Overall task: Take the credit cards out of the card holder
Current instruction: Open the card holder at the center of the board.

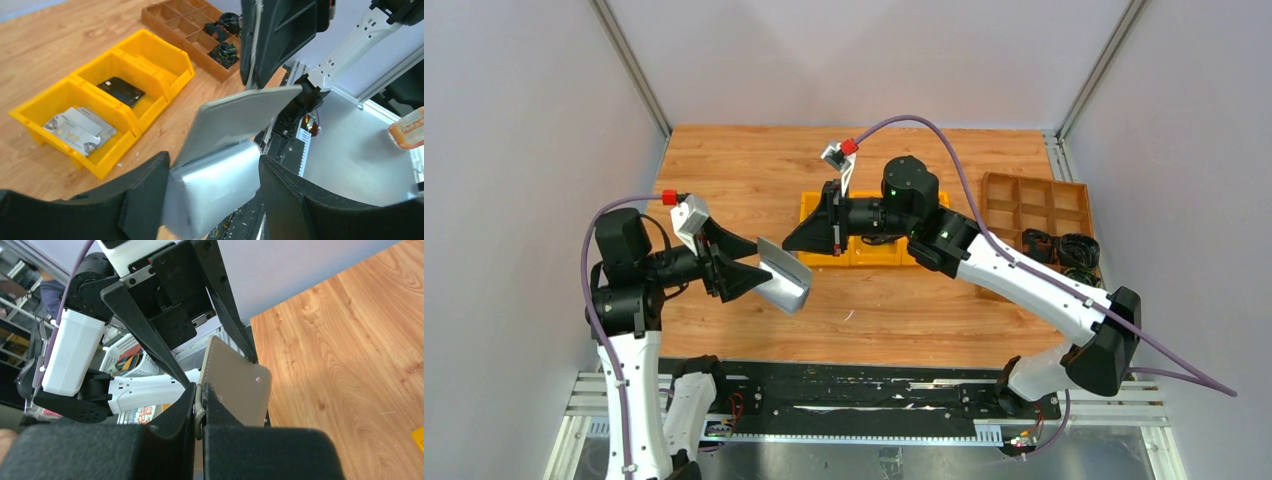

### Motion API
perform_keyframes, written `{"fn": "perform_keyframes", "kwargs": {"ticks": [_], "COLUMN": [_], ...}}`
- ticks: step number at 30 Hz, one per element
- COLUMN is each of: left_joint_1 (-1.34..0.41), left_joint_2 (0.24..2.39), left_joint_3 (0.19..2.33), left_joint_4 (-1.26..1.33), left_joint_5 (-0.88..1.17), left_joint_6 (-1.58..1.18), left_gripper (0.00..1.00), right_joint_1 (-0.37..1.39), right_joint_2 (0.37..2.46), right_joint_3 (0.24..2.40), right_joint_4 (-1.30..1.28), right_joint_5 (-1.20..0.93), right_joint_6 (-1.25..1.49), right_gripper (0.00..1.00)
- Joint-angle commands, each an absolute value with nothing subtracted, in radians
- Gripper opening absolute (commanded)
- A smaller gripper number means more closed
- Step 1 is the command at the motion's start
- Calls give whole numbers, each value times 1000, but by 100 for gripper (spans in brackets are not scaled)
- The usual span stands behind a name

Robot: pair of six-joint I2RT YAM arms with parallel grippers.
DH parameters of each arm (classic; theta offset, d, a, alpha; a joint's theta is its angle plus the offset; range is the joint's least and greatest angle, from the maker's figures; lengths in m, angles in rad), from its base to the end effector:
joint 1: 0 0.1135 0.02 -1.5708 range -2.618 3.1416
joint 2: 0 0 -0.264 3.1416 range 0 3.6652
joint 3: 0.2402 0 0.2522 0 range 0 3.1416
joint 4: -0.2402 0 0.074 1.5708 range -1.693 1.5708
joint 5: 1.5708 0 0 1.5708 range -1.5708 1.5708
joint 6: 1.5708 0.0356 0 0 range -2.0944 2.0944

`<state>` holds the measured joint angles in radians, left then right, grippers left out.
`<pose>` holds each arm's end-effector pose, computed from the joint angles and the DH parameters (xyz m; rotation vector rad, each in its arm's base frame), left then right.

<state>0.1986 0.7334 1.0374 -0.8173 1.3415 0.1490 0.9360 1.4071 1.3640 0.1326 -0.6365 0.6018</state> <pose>0.1158 -0.0121 0.3805 0.7232 1.6671 -1.1219 0.1766 0.2755 0.4325 -0.8631 1.5323 1.6501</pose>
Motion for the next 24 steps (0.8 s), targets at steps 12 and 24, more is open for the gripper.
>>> {"fn": "perform_keyframes", "kwargs": {"ticks": [12, 24], "left_joint_1": [190, 187], "left_joint_2": [621, 671], "left_joint_3": [986, 951], "left_joint_4": [-848, -854], "left_joint_5": [1333, 1560], "left_joint_6": [397, 390], "left_gripper": [78, 51], "right_joint_1": [989, 1002], "right_joint_2": [1463, 1555], "right_joint_3": [1508, 1633], "right_joint_4": [39, -20], "right_joint_5": [-767, -864], "right_joint_6": [524, 531], "right_gripper": [0, 0]}}
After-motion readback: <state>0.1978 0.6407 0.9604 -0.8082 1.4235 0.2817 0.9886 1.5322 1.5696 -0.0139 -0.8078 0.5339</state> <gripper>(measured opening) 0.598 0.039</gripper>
